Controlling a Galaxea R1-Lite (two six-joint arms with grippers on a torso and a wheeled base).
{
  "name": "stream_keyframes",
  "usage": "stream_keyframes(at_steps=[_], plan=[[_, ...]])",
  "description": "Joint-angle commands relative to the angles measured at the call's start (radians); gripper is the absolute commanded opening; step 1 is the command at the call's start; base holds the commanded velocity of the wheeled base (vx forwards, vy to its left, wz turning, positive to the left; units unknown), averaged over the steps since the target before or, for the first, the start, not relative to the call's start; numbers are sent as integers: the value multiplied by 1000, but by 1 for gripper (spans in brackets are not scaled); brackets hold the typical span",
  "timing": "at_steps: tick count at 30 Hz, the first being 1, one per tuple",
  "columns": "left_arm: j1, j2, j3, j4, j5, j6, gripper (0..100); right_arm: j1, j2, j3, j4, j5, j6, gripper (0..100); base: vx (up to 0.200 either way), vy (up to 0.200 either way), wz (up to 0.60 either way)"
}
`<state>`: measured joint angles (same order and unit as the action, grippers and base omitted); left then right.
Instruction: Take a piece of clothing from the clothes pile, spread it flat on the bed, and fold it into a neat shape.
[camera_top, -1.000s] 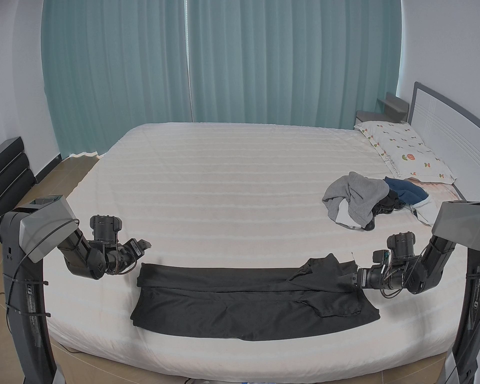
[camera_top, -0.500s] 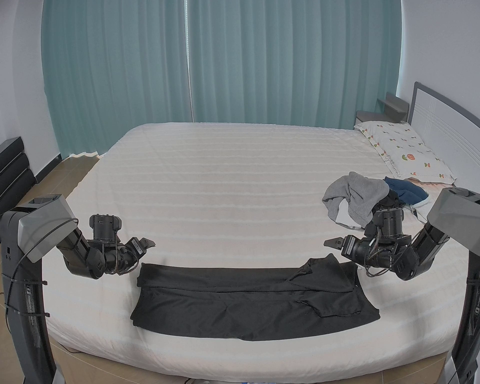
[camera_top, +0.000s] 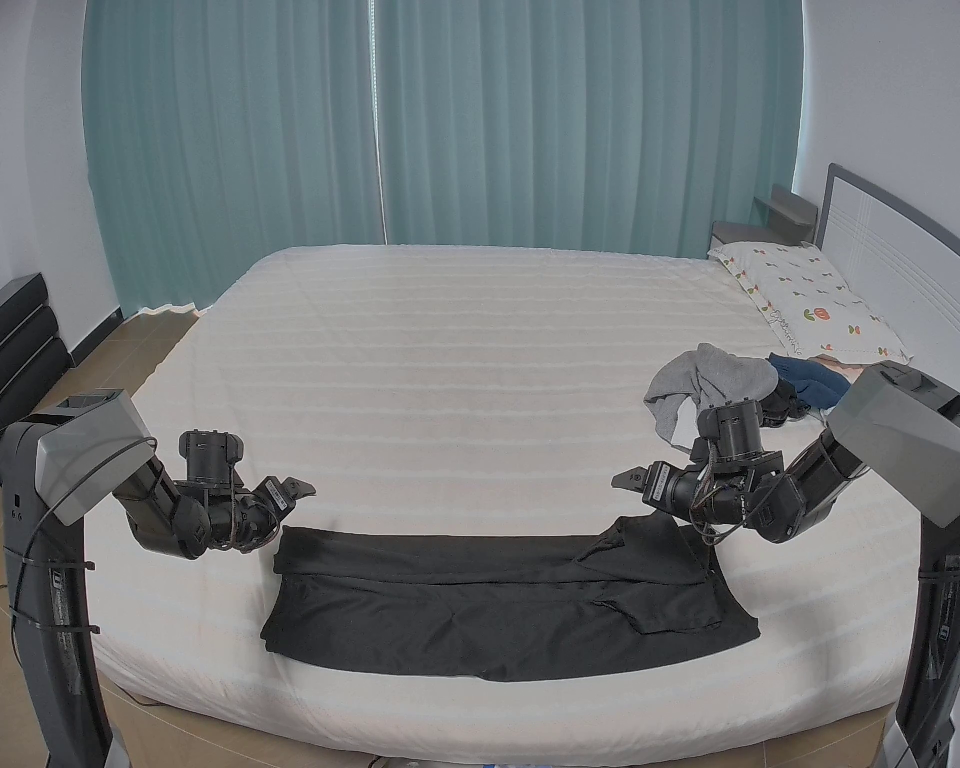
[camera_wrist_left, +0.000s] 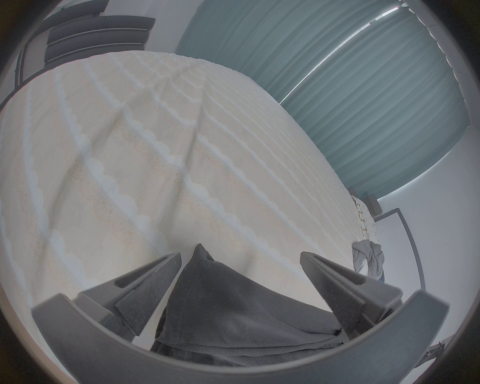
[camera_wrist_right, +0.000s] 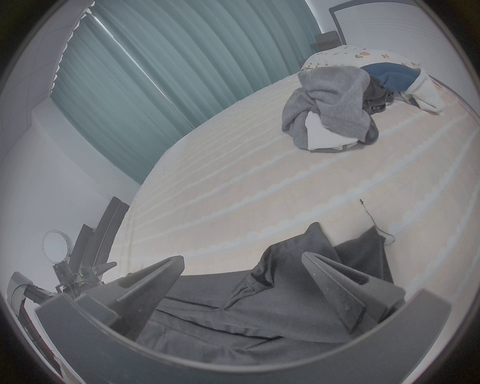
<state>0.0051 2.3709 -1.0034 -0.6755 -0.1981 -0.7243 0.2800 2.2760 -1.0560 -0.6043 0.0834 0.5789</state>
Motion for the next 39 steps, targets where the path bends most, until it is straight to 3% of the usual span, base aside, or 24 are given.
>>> stream_keyframes(at_steps=[1,39], plan=[[-1,5,0,1,-6,-3,100,15,99,-76,8,-10,9,100,0,0,0],[-4,7,0,-1,-6,-1,100,25,180,-210,87,-17,117,100,0,0,0]])
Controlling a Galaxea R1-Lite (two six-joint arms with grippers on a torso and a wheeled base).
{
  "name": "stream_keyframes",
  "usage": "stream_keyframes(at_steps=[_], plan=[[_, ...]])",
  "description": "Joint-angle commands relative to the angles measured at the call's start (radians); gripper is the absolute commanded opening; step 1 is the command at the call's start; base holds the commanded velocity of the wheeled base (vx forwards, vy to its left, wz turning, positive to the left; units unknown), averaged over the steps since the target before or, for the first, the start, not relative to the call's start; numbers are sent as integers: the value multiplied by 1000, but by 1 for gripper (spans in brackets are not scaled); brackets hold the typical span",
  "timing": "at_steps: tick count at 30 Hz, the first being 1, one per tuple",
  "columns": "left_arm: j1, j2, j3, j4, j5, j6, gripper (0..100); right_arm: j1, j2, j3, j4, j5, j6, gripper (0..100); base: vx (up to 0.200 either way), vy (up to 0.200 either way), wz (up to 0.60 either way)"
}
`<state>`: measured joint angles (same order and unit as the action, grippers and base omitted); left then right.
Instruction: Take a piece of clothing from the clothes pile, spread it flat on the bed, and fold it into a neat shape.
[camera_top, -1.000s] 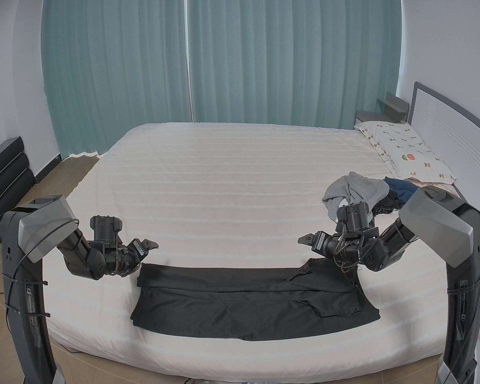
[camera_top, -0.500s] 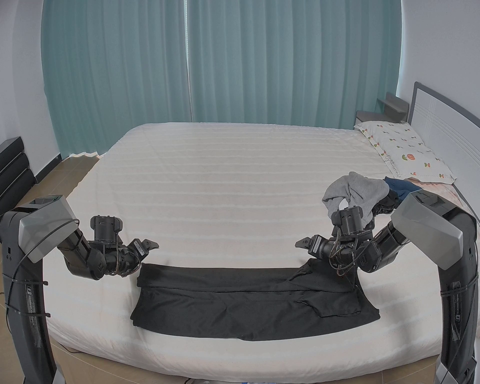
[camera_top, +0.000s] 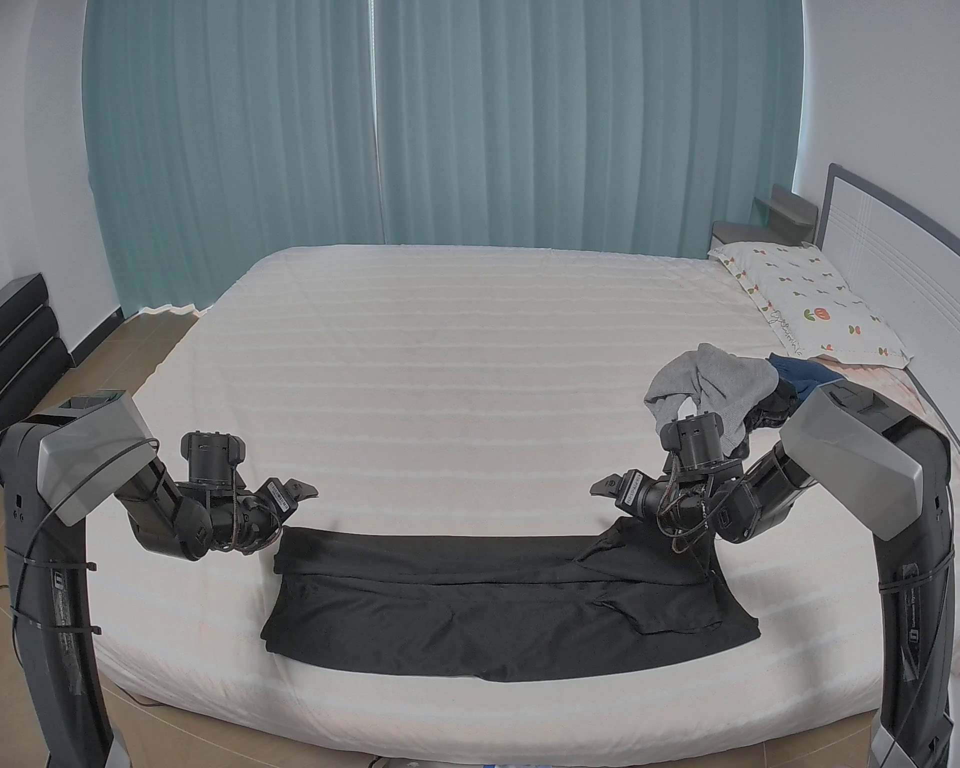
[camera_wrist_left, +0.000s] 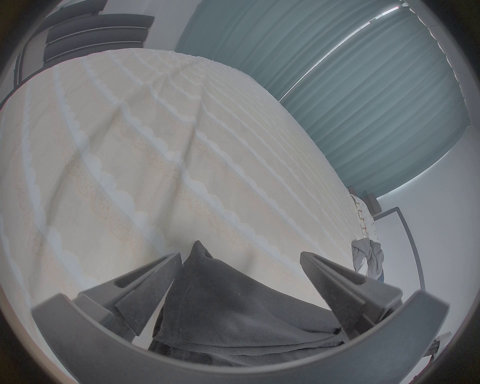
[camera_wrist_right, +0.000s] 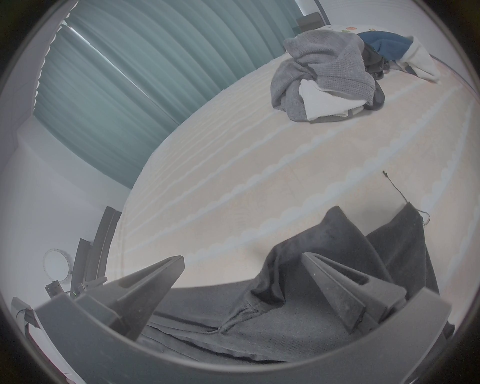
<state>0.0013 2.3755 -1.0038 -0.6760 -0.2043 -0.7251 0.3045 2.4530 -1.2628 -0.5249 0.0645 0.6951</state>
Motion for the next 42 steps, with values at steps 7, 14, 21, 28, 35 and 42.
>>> stream_keyframes(at_steps=[7,14,21,28,35,42], plan=[[0,2,1,-2,0,1,100,1,4,-29,39,1,60,100,0,0,0],[0,4,1,-2,2,1,100,-5,1,-47,60,0,89,100,0,0,0],[0,4,1,-2,2,1,100,2,3,-47,86,1,89,100,0,0,0],[0,4,1,-4,2,1,100,18,-11,-40,144,-2,90,100,0,0,0],[0,4,1,-4,2,1,100,44,-8,-29,149,-2,87,100,0,0,0],[0,4,1,-5,2,1,100,64,11,-50,206,-3,76,100,0,0,0]])
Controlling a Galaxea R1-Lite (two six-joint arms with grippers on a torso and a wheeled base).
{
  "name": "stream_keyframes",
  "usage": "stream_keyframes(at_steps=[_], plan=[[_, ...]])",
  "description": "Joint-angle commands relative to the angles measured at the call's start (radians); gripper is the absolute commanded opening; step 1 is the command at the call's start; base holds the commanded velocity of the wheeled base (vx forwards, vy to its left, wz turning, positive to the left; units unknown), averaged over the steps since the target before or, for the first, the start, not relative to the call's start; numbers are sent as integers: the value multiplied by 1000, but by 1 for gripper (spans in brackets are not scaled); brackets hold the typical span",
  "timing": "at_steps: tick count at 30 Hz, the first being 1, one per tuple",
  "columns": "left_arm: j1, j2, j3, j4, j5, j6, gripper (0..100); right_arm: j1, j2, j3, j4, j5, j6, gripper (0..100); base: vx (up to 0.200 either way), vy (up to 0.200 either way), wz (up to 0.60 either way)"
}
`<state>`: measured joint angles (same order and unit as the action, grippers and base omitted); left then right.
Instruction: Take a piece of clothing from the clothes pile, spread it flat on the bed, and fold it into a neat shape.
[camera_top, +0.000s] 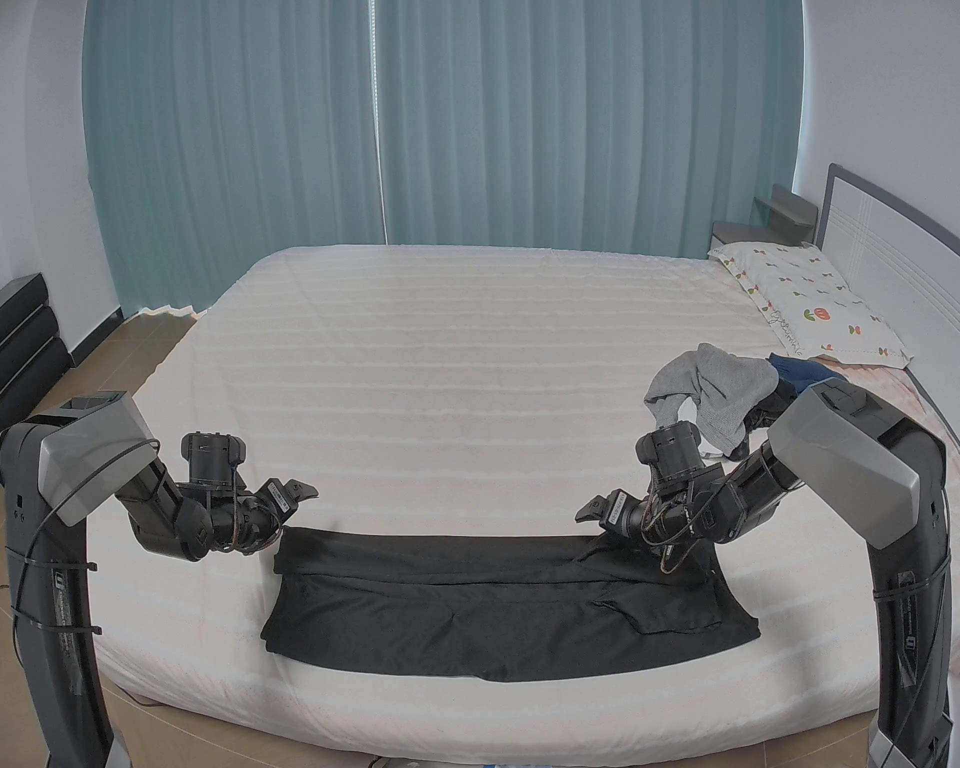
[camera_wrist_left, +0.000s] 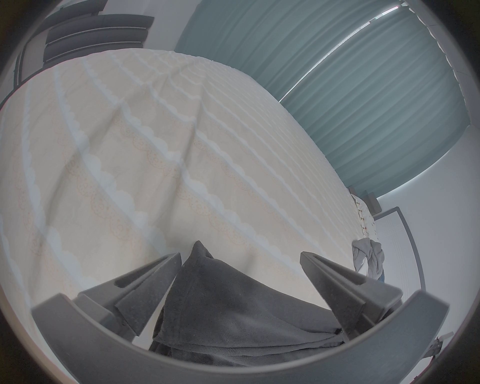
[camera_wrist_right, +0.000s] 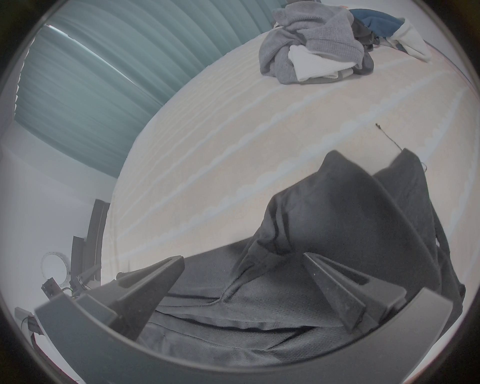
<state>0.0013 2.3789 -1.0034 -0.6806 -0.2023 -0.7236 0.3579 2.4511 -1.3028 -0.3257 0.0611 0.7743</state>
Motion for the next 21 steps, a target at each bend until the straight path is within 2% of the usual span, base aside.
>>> stream_keyframes(at_steps=[1,10,16,21], plan=[[0,2,0,0,0,0,100,16,20,-18,10,0,0,100,0,0,0],[-1,2,0,-2,0,1,100,35,55,-72,-13,-1,8,100,0,0,0],[-1,2,0,-2,0,1,100,36,69,-70,-127,-12,22,100,0,0,0],[-1,2,0,0,1,1,100,42,83,-72,-207,-14,85,100,0,0,0]])
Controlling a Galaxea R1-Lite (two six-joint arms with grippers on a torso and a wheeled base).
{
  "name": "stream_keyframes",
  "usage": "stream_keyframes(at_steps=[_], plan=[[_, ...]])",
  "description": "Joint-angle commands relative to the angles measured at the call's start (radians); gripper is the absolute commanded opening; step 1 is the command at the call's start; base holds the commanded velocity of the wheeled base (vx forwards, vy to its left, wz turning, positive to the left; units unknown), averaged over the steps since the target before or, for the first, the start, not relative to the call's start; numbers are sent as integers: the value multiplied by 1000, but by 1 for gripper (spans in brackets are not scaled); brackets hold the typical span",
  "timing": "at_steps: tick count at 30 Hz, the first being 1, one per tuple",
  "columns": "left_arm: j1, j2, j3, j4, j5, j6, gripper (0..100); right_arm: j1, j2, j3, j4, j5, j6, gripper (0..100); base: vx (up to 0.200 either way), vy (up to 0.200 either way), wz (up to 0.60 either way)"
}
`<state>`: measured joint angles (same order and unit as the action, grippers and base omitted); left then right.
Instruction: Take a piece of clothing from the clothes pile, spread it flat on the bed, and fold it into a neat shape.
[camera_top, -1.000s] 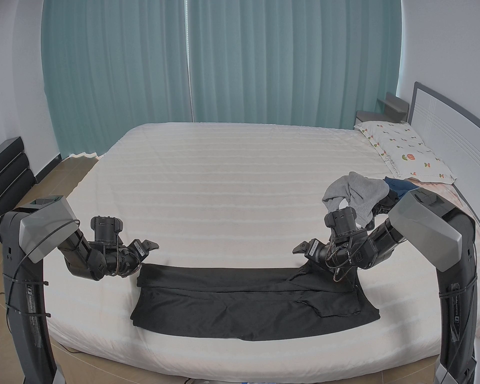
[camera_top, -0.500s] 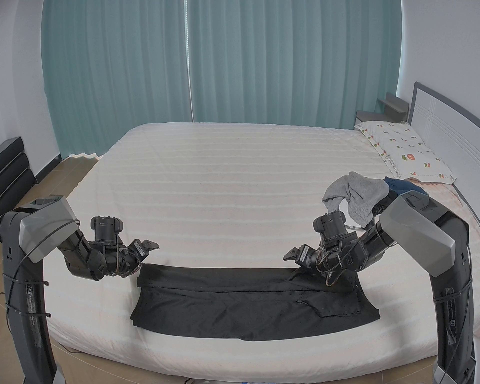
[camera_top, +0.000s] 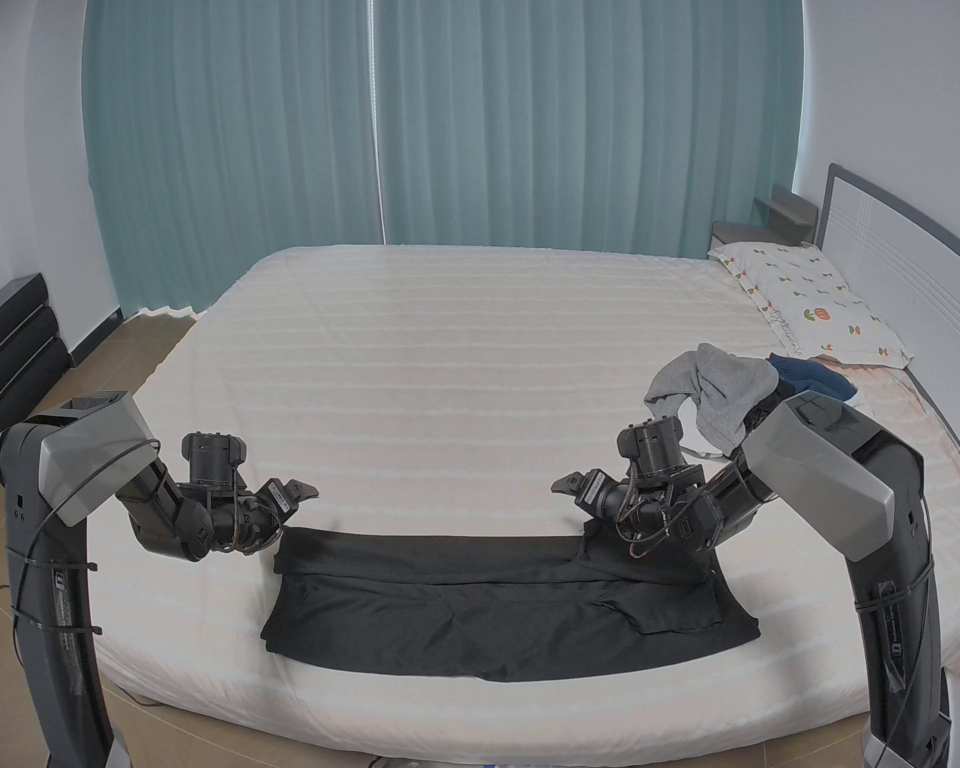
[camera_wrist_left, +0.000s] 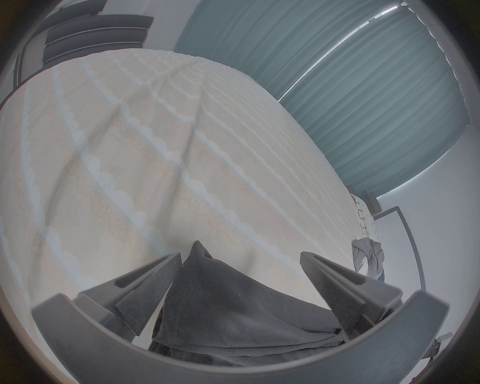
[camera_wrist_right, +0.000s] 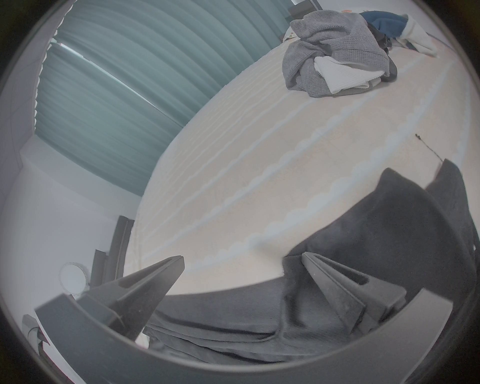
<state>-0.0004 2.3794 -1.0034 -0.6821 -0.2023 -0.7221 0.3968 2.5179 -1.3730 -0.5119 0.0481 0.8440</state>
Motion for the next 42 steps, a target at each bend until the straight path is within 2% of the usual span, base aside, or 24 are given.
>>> stream_keyframes(at_steps=[1,9,13,24,42], plan=[[0,1,0,1,0,1,100,2,16,-1,-31,1,23,100,0,0,0],[0,1,0,1,0,0,100,-9,-13,-3,-33,-16,24,100,0,0,0],[0,1,0,3,0,1,100,-55,-93,51,-20,-30,6,100,0,0,0],[0,1,0,3,0,0,100,-177,-194,259,-25,3,-186,100,0,0,0],[0,1,0,3,0,0,100,-193,-188,361,-28,30,-263,100,0,0,0]])
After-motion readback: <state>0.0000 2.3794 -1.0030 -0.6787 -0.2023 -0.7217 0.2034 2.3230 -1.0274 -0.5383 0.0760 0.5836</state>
